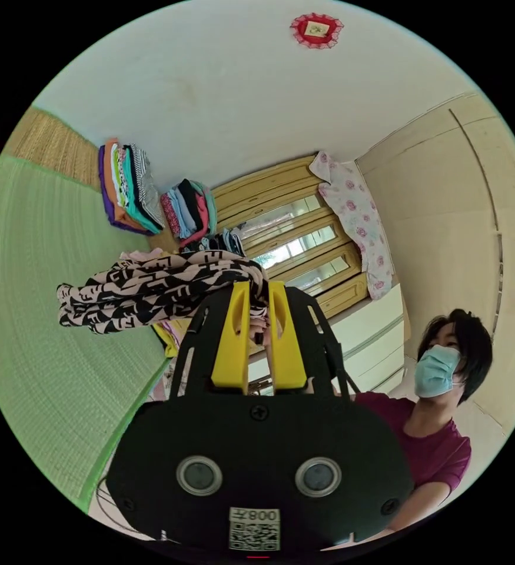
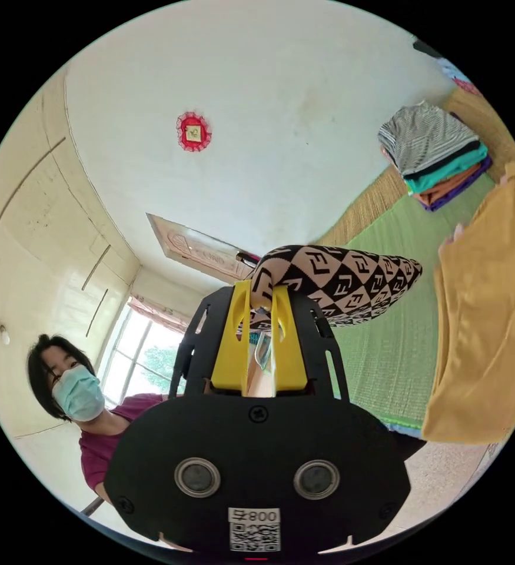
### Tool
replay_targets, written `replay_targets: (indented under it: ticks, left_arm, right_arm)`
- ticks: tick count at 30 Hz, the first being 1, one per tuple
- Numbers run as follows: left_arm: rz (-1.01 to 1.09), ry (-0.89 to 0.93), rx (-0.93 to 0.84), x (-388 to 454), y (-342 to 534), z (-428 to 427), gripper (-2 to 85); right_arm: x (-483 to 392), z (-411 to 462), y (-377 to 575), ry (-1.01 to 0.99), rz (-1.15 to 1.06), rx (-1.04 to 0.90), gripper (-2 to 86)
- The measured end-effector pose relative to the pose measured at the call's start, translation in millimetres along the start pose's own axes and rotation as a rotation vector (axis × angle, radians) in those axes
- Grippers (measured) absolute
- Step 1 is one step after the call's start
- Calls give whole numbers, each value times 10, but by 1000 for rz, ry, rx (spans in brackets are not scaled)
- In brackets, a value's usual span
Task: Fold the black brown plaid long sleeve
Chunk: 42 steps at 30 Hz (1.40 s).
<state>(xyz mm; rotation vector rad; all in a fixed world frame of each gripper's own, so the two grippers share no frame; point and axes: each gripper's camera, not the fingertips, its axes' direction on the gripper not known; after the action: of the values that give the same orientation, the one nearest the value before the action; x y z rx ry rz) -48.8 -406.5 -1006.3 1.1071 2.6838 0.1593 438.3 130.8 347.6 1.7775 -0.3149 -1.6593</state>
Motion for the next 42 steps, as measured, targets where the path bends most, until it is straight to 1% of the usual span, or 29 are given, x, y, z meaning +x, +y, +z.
replay_targets:
  ticks: [2,4,5,7,8,9,10,11,12,13,14,16,18,24,28,31,35,39,42]
  left_arm:
    - [44,1,-5,-122,-266,446,58]
    - [96,-12,-34,-319,-517,1081,59]
    - [106,-16,-43,-384,-558,1247,59]
    - [138,-49,-97,-718,-629,1946,60]
    - [139,-63,-116,-824,-622,2123,60]
    - [132,-97,-156,-1066,-575,2477,60]
    - [114,-142,-209,-1348,-485,2826,59]
    - [95,-165,-237,-1507,-424,2990,59]
    - [39,-198,-288,-1851,-273,3292,59]
    - [-20,-202,-341,-2190,-99,3558,60]
    - [-48,-197,-364,-2341,-9,3673,60]
    - [-87,-178,-433,-2725,329,4043,60]
    - [-75,-179,-466,-2871,487,4234,60]
    - [-53,-213,-570,-3310,839,4741,59]
    - [-86,-237,-613,-3715,1087,4982,61]
    - [-90,-251,-607,-3899,1148,5038,62]
    - [-59,-266,-588,-3946,1093,5071,63]
    - [-23,-235,-528,-3943,892,5052,61]
    - [-14,-229,-492,-4005,783,5040,60]
  right_arm:
    - [37,-344,-273,22,-48,51,59]
    - [108,-637,-377,48,-72,82,60]
    - [197,-849,-393,69,-78,104,60]
    - [414,-1165,-345,105,-70,129,61]
    - [637,-1374,-253,132,-44,151,61]
    - [772,-1469,-190,145,-26,159,62]
    - [1092,-1638,-33,167,26,170,62]
    - [1453,-1783,164,190,95,181,62]
    - [1635,-1845,271,204,129,184,63]
    - [1991,-1952,495,232,200,184,63]
    - [2298,-2032,717,256,264,184,63]
    - [2646,-2123,1021,231,301,195,64]
    - [2859,-2203,1247,189,300,219,65]
    - [3206,-2221,1619,241,288,172,67]
    - [3531,-2257,1927,240,329,201,69]
    - [3690,-2248,2110,223,338,241,68]
    - [3838,-2161,2198,194,330,278,67]
    - [3825,-2113,2181,192,295,334,66]
    - [3851,-2009,2335,205,290,390,56]
